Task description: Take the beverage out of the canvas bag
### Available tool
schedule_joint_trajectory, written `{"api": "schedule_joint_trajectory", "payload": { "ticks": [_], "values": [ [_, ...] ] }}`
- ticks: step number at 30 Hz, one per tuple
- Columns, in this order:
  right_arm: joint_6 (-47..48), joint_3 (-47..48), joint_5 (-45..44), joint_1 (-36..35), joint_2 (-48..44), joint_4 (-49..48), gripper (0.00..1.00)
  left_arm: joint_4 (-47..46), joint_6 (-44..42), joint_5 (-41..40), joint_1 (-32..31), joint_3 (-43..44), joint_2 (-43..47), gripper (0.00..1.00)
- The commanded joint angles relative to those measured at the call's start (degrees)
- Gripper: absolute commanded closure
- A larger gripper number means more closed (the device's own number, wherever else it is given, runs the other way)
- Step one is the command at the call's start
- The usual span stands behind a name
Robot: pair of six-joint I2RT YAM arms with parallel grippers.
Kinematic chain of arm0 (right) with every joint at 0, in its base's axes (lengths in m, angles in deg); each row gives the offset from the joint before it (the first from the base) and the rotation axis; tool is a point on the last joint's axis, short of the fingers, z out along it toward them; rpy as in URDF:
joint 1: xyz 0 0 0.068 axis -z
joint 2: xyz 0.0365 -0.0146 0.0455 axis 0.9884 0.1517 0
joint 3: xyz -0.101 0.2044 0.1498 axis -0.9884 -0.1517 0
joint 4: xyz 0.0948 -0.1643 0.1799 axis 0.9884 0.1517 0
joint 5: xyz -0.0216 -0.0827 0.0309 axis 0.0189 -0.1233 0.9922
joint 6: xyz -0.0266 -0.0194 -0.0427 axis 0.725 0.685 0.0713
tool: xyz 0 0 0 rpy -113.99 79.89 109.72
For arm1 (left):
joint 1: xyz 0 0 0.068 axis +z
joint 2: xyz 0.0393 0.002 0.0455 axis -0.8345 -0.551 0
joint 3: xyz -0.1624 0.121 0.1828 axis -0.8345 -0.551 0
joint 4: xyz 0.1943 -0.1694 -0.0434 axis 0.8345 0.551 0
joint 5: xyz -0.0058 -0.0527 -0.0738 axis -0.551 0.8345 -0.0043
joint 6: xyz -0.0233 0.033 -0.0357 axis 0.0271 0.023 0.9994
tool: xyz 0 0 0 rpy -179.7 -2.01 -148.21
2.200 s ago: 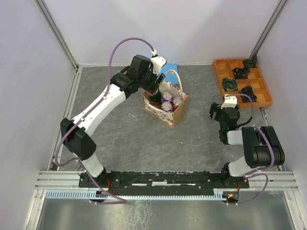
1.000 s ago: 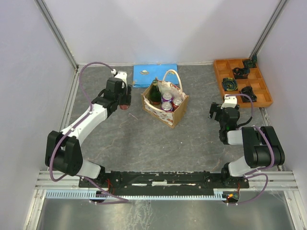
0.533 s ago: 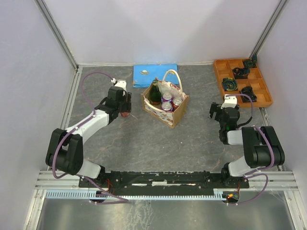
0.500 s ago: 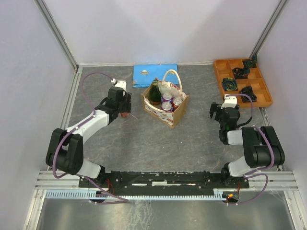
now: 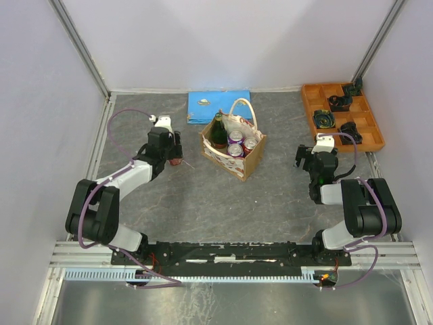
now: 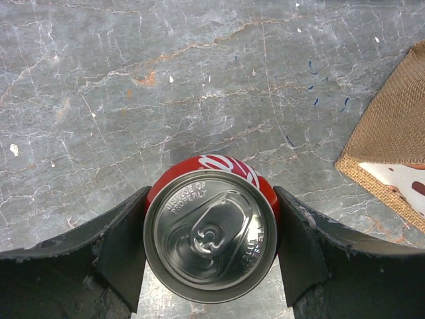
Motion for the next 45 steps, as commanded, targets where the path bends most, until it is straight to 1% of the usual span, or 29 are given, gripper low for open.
{"api": "schedule_joint_trajectory", "payload": {
  "ticks": [1, 2, 4, 5, 8, 10, 17, 20, 23, 25, 27, 30, 33, 38, 42, 45],
  "values": [
    [0.6, 1.25, 0.23, 0.03, -0.24, -1.92, 0.01, -6.97, 3.2, 0.92, 0.18, -0.59, 1.33, 0.71],
    [0.65, 1.25, 0.23, 0.04, -0.21, -1.98, 0.01, -6.45, 3.35, 0.94, 0.19, -0.31, 1.25, 0.55],
    [0.61, 1.25, 0.23, 0.05, -0.24, -1.92, 0.01, -5.26, 3.54, 0.83, 0.19, 0.39, 1.24, 0.3],
    [0.6, 1.25, 0.23, 0.06, -0.22, -1.92, 0.01, -4.64, 3.5, 0.6, 0.14, 0.66, 1.31, 0.24],
    [0.61, 1.26, 0.22, 0.03, -0.21, -1.92, 0.01, -2.58, 3.11, 0.06, 0.19, 1.95, 1.35, 0.18],
    [0.62, 1.23, 0.23, 0.03, -0.13, -1.92, 0.01, -1.27, 2.74, -0.44, 0.19, 2.87, 1.52, 0.01],
    [0.62, 1.25, 0.23, 0.03, -0.16, -1.92, 0.01, 1.85, 1.25, -1.06, 0.1, 6.26, 3.06, 0.01],
    [0.67, 1.23, 0.23, 0.03, -0.18, -1.92, 0.01, 2.99, -0.01, -1.44, 0.04, 8.79, 5.71, 0.01],
    [0.66, 1.25, 0.23, 0.03, -0.2, -1.92, 0.01, 3.71, -3.09, -0.96, -0.12, 13.04, 8.78, 0.01],
    [0.66, 1.25, 0.23, 0.03, -0.18, -1.92, 0.01, 3.59, -4.9, 1.03, -0.23, 16.26, 10.21, 0.01],
    [0.61, 1.25, 0.23, 0.03, -0.23, -1.92, 0.01, 3.78, -7.19, 6.3, -0.63, 20.44, 10.04, 0.01],
    [0.6, 1.25, 0.23, 0.03, -0.24, -1.92, 0.01, 4.98, -9.27, 11.8, -2.87, 25.97, 7.13, 0.01],
    [0.6, 1.25, 0.23, 0.03, -0.21, -1.9, 0.01, 5.72, -11.66, 15.08, -6.74, 30.09, 2.98, 0.0],
    [0.62, 1.25, 0.23, -0.04, -0.2, -1.92, 0.01, 7.55, -15.98, 17.03, -13.83, 34.54, -4.54, 0.0],
    [0.6, 1.25, 0.23, 0.03, -0.17, -1.92, 0.01, 9.36, -15.97, 21.56, -15.64, 38.78, -9.5, 0.0],
    [0.62, 1.26, 0.23, 0.05, -0.17, -1.92, 0.01, 14.34, -17.3, 22.41, -16.84, 42.73, -13.13, 0.0]
  ]
}}
